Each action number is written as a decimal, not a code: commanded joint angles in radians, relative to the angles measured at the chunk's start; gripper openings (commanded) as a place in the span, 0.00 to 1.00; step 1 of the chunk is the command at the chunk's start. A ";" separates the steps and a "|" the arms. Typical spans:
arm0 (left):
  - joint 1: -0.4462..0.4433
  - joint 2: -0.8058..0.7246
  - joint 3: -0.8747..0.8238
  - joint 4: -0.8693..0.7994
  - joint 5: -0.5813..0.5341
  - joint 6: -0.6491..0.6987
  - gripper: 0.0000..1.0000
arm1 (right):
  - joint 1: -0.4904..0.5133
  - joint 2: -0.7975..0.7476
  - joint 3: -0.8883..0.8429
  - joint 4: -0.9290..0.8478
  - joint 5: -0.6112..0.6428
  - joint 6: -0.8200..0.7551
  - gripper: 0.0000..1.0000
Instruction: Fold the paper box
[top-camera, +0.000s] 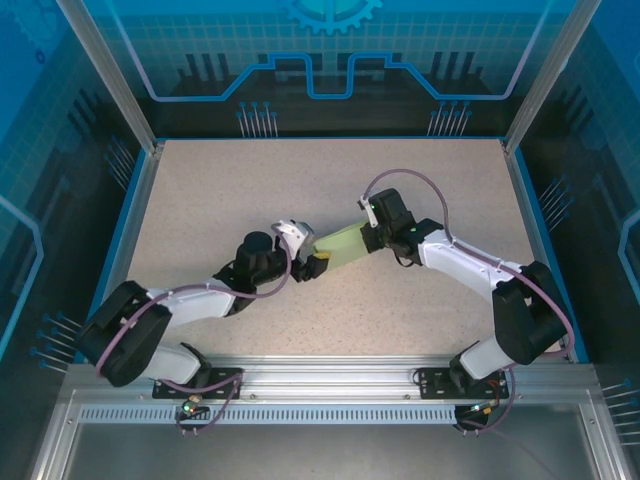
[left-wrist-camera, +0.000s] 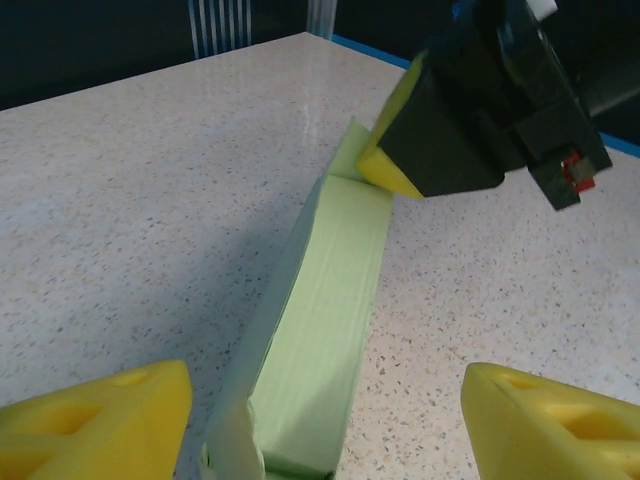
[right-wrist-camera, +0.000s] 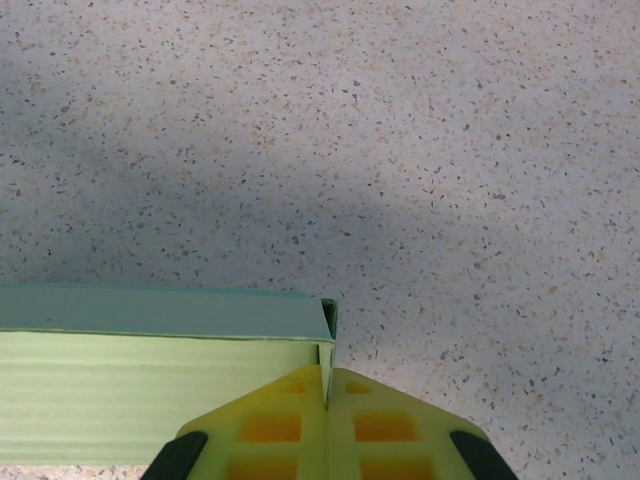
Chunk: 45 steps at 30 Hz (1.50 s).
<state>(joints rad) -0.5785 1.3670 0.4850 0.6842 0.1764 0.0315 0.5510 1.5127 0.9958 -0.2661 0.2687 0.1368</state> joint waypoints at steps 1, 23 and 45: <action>-0.002 -0.095 0.013 -0.159 -0.090 -0.100 0.72 | 0.027 0.010 0.014 -0.077 0.036 0.034 0.03; -0.045 -0.010 0.330 -0.721 -0.203 -0.077 0.36 | 0.029 0.000 0.011 -0.063 0.026 0.027 0.04; -0.070 0.027 0.394 -0.782 -0.224 -0.224 0.10 | 0.040 -0.009 -0.006 -0.061 0.024 0.054 0.05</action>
<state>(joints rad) -0.6331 1.3785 0.8303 -0.0727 -0.0338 -0.1040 0.5652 1.5146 1.0023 -0.2794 0.3004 0.1703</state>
